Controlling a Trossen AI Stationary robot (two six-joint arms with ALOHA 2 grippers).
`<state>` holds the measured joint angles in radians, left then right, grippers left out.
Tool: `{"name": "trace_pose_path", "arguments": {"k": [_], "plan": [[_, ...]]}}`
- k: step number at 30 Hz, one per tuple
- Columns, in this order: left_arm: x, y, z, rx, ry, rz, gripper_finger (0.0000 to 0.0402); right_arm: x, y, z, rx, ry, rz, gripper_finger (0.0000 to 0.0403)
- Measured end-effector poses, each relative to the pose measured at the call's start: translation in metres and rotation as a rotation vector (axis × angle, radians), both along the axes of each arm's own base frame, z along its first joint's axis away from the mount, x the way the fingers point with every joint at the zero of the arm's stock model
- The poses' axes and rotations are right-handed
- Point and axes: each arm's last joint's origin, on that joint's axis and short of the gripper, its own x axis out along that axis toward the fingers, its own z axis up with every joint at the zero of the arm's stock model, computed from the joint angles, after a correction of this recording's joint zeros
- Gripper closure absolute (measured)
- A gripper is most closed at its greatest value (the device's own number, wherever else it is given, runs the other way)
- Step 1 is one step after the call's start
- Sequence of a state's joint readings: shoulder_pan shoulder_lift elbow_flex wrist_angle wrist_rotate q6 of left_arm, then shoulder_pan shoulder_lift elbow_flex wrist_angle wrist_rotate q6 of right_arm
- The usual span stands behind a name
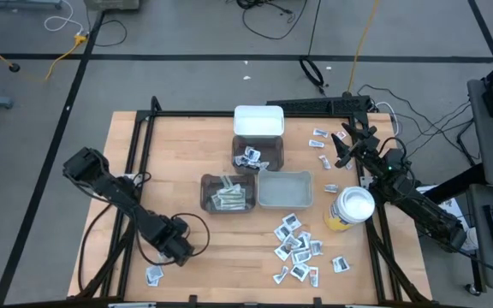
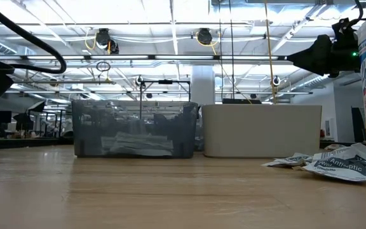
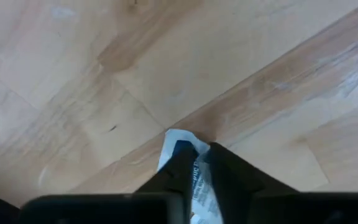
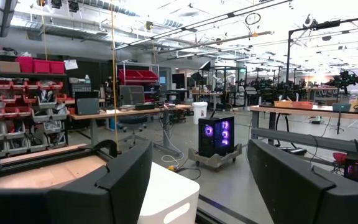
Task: Pick & Place First Aid Supplies
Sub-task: Put the white alcohol pad into the top black bin
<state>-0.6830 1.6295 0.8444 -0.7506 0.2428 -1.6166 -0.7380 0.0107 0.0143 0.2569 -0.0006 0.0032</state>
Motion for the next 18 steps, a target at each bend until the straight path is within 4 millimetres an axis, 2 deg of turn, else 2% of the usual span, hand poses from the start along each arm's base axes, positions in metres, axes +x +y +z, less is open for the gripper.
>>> {"name": "trace_pose_path", "arguments": {"k": [4,9,18], "plan": [[0.002,0.003,0.0,-0.008,-0.008,-0.019,0.0394,0.0,0.0,0.0,0.0,0.0,0.0,0.014],[0.004,0.007,0.007,-0.037,-0.02,-0.021,0.0393,0.0,0.0,0.0,0.0,0.0,0.0,0.014],[0.002,0.022,0.043,-0.13,-0.142,-0.014,0.0398,0.0,0.0,0.0,0.0,0.0,0.0,0.014]]}}
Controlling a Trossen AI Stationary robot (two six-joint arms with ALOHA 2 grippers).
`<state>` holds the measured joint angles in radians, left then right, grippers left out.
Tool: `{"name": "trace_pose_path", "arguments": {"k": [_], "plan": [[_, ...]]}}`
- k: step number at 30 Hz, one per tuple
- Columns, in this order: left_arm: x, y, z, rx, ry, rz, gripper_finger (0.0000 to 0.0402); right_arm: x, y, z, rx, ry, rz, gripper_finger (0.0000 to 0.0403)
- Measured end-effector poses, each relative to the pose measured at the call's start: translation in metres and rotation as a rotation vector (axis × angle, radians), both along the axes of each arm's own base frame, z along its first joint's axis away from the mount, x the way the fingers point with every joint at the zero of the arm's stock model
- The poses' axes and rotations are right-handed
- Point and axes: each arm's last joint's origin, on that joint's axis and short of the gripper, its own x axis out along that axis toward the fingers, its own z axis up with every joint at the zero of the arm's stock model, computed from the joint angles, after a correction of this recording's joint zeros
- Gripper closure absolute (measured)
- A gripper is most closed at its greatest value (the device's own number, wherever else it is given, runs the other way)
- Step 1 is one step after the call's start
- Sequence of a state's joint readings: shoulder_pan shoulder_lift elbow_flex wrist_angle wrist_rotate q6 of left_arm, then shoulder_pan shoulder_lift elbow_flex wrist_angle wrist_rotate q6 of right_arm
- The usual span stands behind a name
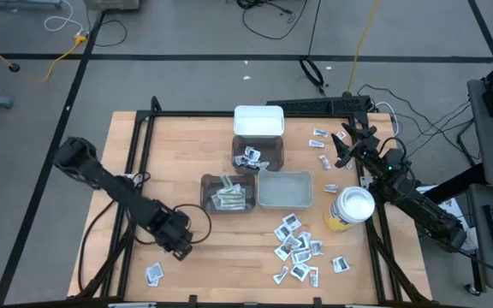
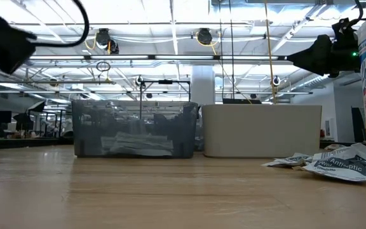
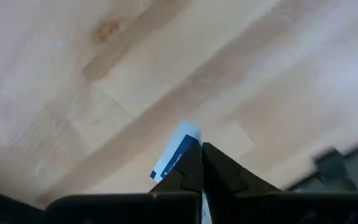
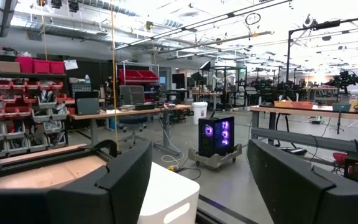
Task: Pick & Place First Aid Supplies
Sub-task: Put the white alcohol pad into the top black bin
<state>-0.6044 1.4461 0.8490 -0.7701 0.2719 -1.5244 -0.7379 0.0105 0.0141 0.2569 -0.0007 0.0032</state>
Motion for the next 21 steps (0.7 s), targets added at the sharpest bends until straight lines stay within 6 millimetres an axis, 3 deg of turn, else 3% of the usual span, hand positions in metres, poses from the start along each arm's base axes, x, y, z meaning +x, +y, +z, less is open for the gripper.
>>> {"name": "trace_pose_path", "arguments": {"k": [15,21], "plan": [[-0.033,0.023,0.043,-0.027,0.015,-0.031,0.04,0.0,0.0,0.0,0.0,0.0,0.0,0.014],[-0.028,0.034,0.061,-0.005,0.02,-0.058,0.0401,0.0,0.0,0.0,0.0,0.0,0.0,0.014]]}}
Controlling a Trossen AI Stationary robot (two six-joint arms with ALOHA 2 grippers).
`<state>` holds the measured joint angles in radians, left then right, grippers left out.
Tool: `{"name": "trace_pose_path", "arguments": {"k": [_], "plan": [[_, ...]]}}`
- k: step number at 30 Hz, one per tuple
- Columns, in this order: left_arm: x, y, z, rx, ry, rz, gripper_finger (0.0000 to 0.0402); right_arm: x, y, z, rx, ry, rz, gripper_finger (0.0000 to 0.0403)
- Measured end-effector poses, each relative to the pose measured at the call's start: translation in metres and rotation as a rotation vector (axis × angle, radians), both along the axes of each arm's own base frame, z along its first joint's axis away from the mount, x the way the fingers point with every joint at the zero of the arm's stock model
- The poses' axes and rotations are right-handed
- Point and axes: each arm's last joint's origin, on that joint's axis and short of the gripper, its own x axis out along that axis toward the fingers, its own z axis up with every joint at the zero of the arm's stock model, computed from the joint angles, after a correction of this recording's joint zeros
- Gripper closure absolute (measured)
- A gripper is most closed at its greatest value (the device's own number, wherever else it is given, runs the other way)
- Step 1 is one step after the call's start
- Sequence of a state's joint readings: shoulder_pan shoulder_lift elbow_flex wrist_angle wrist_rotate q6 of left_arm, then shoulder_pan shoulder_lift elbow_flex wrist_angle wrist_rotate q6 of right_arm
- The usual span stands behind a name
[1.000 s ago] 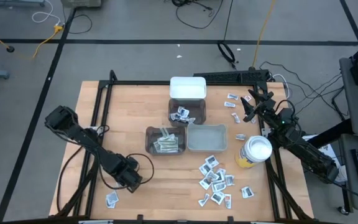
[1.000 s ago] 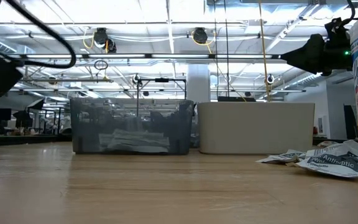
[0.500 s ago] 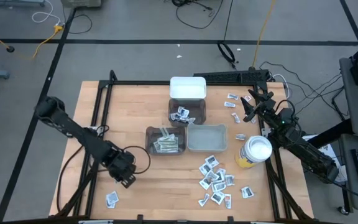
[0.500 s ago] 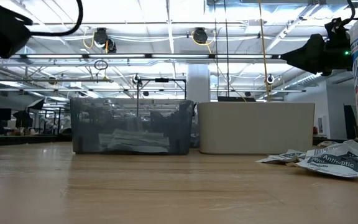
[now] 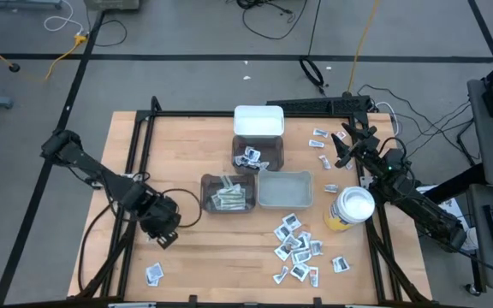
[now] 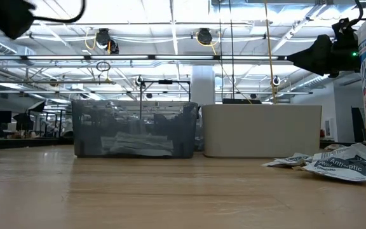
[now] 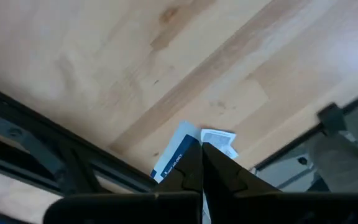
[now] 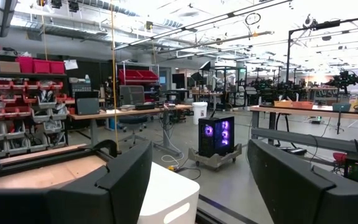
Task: Pick & Place First Aid Supplies
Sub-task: Put the white alcohol pad into the top black bin
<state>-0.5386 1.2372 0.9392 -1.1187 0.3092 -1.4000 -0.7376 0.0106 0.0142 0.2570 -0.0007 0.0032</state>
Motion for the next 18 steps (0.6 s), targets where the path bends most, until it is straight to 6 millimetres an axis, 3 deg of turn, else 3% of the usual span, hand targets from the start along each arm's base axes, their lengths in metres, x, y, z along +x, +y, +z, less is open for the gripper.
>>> {"name": "trace_pose_path", "arguments": {"k": [9,18], "plan": [[0.053,0.049,0.029,0.048,-0.075,-0.055,0.0401,0.0,0.0,0.0,0.0,0.0,0.0,0.014],[0.121,0.118,0.05,0.089,-0.134,-0.117,0.0401,0.0,0.0,0.0,0.0,0.0,0.0,0.014]]}}
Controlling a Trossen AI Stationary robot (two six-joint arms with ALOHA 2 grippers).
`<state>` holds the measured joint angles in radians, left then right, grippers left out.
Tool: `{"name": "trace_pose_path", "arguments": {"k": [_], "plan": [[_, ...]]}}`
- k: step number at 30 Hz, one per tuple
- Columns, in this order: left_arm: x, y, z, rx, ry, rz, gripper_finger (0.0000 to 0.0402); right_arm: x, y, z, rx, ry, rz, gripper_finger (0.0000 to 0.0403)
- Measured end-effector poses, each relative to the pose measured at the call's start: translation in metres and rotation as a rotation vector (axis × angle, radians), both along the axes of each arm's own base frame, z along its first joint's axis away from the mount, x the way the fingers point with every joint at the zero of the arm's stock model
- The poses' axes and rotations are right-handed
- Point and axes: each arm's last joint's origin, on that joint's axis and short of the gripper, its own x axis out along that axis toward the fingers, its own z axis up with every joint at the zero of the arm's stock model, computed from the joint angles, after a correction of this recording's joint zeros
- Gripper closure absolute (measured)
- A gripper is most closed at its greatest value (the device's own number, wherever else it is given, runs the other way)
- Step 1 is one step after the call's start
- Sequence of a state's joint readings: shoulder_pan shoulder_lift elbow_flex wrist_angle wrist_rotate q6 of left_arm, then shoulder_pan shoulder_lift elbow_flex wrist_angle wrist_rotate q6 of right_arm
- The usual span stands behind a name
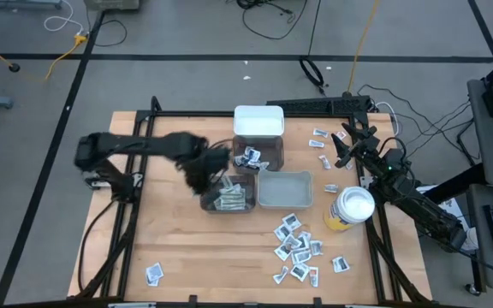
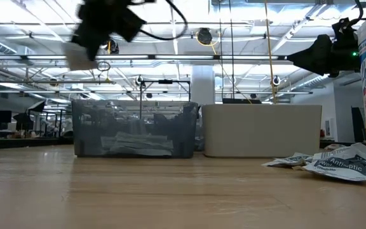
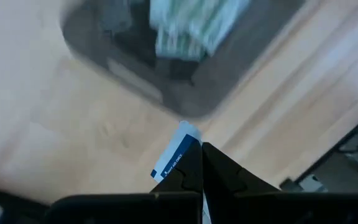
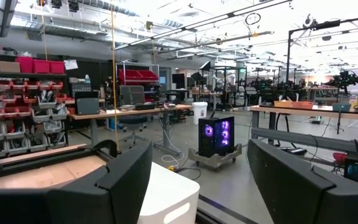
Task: Pick & Place First Aid Supplies
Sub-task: Put the white alcohol pad into the top black bin
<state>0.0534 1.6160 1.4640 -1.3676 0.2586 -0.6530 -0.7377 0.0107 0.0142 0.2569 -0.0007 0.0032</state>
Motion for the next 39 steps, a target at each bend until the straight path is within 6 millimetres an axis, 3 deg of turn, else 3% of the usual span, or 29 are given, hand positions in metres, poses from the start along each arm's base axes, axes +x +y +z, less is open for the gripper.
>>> {"name": "trace_pose_path", "arguments": {"k": [11,20,30,39], "plan": [[0.08,0.091,0.01,0.043,-0.103,-0.016,0.0401,0.0,0.0,0.0,0.0,0.0,0.0,0.014],[0.119,0.151,-0.006,0.129,-0.152,-0.008,0.0401,0.0,0.0,0.0,0.0,0.0,0.0,0.014],[0.142,0.167,-0.064,0.128,-0.073,-0.025,0.0401,0.0,0.0,0.0,0.0,0.0,0.0,0.014],[0.152,0.171,-0.098,0.127,-0.029,-0.045,0.0401,0.0,0.0,0.0,0.0,0.0,0.0,0.014]]}}
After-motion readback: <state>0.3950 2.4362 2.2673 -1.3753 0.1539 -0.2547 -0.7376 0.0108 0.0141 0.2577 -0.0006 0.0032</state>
